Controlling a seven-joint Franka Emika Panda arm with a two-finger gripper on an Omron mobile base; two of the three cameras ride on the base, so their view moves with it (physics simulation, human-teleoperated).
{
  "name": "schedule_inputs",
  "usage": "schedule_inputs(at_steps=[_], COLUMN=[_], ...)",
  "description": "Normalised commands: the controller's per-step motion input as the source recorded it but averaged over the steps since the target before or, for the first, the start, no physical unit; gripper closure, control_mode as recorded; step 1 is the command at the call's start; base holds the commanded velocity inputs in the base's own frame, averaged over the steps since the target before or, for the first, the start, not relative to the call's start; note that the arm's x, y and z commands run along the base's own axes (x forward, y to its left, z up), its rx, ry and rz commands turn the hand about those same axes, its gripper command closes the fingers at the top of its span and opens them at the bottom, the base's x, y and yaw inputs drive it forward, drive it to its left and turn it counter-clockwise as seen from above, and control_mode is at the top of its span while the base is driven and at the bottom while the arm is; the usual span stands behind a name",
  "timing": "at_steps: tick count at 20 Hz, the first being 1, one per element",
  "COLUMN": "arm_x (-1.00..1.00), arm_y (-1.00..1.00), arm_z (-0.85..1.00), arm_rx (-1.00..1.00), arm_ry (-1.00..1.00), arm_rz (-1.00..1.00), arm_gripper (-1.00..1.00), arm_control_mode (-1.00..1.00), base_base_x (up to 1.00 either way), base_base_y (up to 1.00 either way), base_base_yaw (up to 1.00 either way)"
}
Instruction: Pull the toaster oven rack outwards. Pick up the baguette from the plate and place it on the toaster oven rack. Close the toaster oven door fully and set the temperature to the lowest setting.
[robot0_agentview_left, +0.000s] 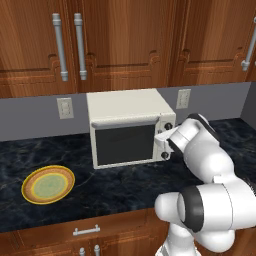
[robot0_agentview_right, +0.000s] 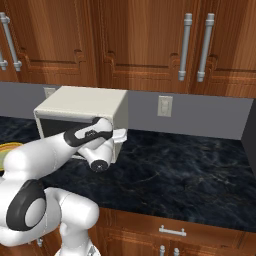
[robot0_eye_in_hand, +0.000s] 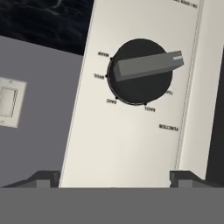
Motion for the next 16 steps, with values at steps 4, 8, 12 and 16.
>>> schedule_inputs(at_steps=[4,8,12,16], arm_x=[0.08,0.01,0.0,0.0], arm_y=[0.06,0.12,0.14,0.19], arm_z=[-0.02,-0.05,-0.04,0.0], arm_rx=[0.0,0.0,0.0,0.0], arm_ry=[0.0,-0.07,-0.12,-0.14], arm_rz=[-0.01,-0.05,-0.12,-0.14], arm_gripper=[1.0,1.0,1.0,1.0], arm_control_mode=[-1.0,-1.0,-1.0,-1.0], base_base_x=[0.0,0.0,0.0,0.0], base_base_y=[0.0,0.0,0.0,0.0], base_base_yaw=[0.0,0.0,0.0,0.0])
